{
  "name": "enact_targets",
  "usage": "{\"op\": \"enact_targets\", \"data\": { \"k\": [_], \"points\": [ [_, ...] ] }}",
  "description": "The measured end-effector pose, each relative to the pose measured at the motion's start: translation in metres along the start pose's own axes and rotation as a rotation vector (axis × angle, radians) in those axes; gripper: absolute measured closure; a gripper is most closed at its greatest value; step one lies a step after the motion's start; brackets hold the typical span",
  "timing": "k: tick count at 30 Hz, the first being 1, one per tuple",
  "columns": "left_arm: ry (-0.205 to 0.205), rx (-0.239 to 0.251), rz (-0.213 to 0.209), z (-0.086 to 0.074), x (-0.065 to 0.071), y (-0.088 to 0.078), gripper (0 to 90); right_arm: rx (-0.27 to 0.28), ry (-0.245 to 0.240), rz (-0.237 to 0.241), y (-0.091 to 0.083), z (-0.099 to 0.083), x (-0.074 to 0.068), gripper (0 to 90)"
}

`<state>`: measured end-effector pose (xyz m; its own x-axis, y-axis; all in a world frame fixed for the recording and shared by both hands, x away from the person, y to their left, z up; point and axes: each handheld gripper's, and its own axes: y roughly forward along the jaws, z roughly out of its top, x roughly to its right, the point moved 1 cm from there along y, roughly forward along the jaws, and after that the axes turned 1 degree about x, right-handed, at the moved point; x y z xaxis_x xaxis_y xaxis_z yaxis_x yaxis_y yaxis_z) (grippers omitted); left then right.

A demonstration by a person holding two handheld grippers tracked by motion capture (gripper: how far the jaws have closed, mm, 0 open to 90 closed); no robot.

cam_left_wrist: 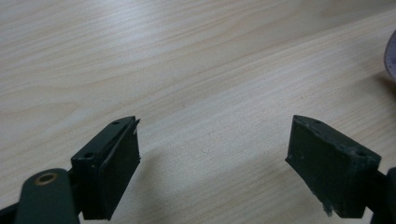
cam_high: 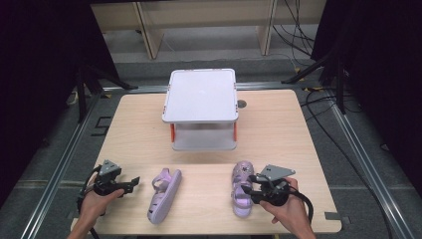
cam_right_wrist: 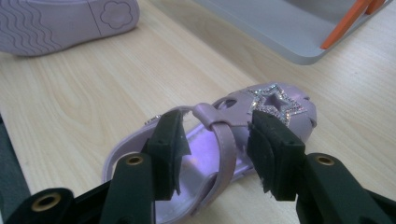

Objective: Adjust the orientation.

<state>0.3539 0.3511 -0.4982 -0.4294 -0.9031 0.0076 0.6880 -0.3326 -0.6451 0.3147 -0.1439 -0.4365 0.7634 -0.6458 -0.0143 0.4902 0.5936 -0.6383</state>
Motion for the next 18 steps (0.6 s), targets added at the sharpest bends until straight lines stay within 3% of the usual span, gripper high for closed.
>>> {"op": "enact_targets", "data": {
  "k": [2,5,6,7,10,11,12,13,15,16,17,18],
  "points": [
    [0.017,-0.011,0.010,0.000,-0.002,0.000,16.4,-0.006,-0.018,-0.003,0.003,-0.001,0.001,54.5],
    [-0.025,-0.007,0.009,-0.001,0.000,0.000,16.4,-0.021,-0.038,-0.008,0.007,-0.001,0.002,53.8],
    [-0.014,-0.006,0.003,0.000,-0.001,0.001,16.4,-0.024,-0.039,-0.010,0.008,-0.001,0.002,53.7],
    [-0.027,-0.005,0.008,-0.001,0.000,0.000,16.4,-0.024,-0.048,-0.010,0.010,-0.001,0.002,53.8],
    [0.007,-0.033,0.010,0.000,-0.003,-0.002,16.4,-0.034,-0.071,-0.012,0.012,0.000,0.001,53.8],
    [-0.005,-0.032,0.013,0.000,-0.002,-0.002,16.4,-0.031,-0.085,-0.018,0.013,0.000,0.001,53.7],
    [0.014,-0.008,0.010,0.000,-0.004,0.001,16.4,-0.033,-0.090,-0.022,0.014,0.001,0.001,53.8],
    [-0.002,-0.009,0.015,0.000,-0.003,0.001,16.4,-0.035,-0.099,-0.024,0.015,0.002,0.001,53.8],
    [0.024,-0.003,0.005,0.001,-0.004,0.001,16.4,-0.038,-0.108,-0.022,0.017,0.003,0.002,53.8],
    [0.004,-0.005,0.006,0.000,-0.003,0.001,16.4,-0.037,-0.116,-0.029,0.018,0.003,0.002,53.9],
    [0.032,-0.023,-0.001,0.000,-0.005,-0.001,16.4,-0.045,-0.107,-0.024,0.019,0.003,0.002,54.0],
    [-0.020,-0.023,0.011,-0.001,-0.001,-0.001,16.4,-0.044,-0.117,-0.029,0.020,0.003,0.002,54.2]
  ]
}}
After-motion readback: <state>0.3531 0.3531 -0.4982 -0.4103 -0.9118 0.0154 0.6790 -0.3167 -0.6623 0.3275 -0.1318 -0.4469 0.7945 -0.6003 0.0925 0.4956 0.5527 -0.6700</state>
